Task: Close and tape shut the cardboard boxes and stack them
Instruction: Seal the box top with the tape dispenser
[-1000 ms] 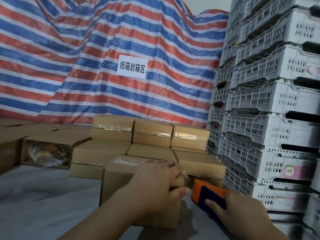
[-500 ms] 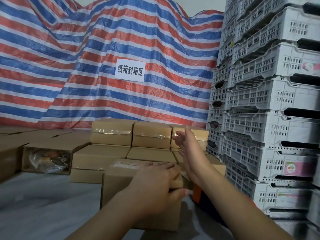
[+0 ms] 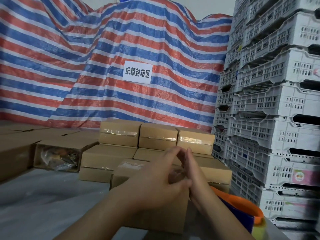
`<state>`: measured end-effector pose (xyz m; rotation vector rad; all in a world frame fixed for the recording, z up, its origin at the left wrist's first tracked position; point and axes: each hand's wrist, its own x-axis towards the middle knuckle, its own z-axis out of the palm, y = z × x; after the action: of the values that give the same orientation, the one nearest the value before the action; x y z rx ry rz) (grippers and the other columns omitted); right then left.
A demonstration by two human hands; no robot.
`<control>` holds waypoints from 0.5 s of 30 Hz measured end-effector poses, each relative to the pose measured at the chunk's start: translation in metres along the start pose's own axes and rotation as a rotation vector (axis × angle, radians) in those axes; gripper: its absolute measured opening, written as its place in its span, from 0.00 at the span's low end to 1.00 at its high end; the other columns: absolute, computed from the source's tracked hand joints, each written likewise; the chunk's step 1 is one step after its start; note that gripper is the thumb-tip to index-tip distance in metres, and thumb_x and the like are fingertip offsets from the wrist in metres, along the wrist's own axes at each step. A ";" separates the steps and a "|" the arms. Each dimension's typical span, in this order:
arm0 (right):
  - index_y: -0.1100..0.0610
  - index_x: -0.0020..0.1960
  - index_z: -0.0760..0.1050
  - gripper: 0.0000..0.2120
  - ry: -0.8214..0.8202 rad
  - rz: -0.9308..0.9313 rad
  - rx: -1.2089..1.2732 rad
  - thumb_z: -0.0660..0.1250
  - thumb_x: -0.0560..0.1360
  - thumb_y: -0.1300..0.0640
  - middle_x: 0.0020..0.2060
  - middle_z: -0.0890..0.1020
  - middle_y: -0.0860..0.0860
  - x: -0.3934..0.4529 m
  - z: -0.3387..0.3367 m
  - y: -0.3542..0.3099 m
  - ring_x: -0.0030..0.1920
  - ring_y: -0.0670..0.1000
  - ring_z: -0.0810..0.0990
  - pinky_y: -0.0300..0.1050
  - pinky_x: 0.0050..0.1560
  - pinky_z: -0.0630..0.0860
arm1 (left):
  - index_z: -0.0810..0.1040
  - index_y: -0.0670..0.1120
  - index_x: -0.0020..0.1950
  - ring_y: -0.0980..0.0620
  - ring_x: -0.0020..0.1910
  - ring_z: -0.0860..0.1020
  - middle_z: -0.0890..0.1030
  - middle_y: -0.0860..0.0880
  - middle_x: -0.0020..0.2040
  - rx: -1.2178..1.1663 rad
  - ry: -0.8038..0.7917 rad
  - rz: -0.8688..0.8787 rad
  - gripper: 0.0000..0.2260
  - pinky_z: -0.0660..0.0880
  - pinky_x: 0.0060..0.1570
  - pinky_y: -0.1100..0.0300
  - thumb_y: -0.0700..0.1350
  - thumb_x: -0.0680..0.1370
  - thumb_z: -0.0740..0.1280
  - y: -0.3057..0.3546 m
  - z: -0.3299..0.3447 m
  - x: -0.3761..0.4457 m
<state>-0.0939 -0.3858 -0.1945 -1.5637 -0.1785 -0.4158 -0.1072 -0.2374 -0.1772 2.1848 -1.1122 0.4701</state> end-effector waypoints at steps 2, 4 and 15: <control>0.49 0.69 0.73 0.34 0.008 -0.020 -0.018 0.51 0.70 0.34 0.68 0.75 0.48 0.002 0.000 0.002 0.70 0.51 0.71 0.55 0.71 0.66 | 0.54 0.68 0.74 0.75 0.68 0.57 0.58 0.68 0.74 0.016 0.135 -0.042 0.29 0.64 0.69 0.62 0.69 0.74 0.59 -0.010 -0.019 -0.010; 0.48 0.69 0.73 0.34 0.016 -0.031 -0.024 0.49 0.71 0.34 0.70 0.75 0.46 0.004 0.000 0.003 0.71 0.50 0.70 0.58 0.75 0.62 | 0.56 0.66 0.75 0.67 0.71 0.59 0.59 0.67 0.74 0.022 0.240 -0.158 0.33 0.64 0.67 0.59 0.73 0.71 0.53 -0.025 -0.034 -0.022; 0.47 0.67 0.74 0.32 0.091 0.027 0.101 0.49 0.72 0.34 0.64 0.76 0.46 -0.008 0.004 0.006 0.60 0.46 0.75 0.47 0.59 0.70 | 0.65 0.62 0.72 0.69 0.58 0.69 0.71 0.65 0.63 -0.637 0.487 -0.502 0.24 0.66 0.54 0.70 0.59 0.76 0.64 -0.066 -0.007 -0.053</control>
<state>-0.0984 -0.3807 -0.2034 -1.4430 -0.1066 -0.4495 -0.0849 -0.1725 -0.2271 1.5761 -0.3502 0.3308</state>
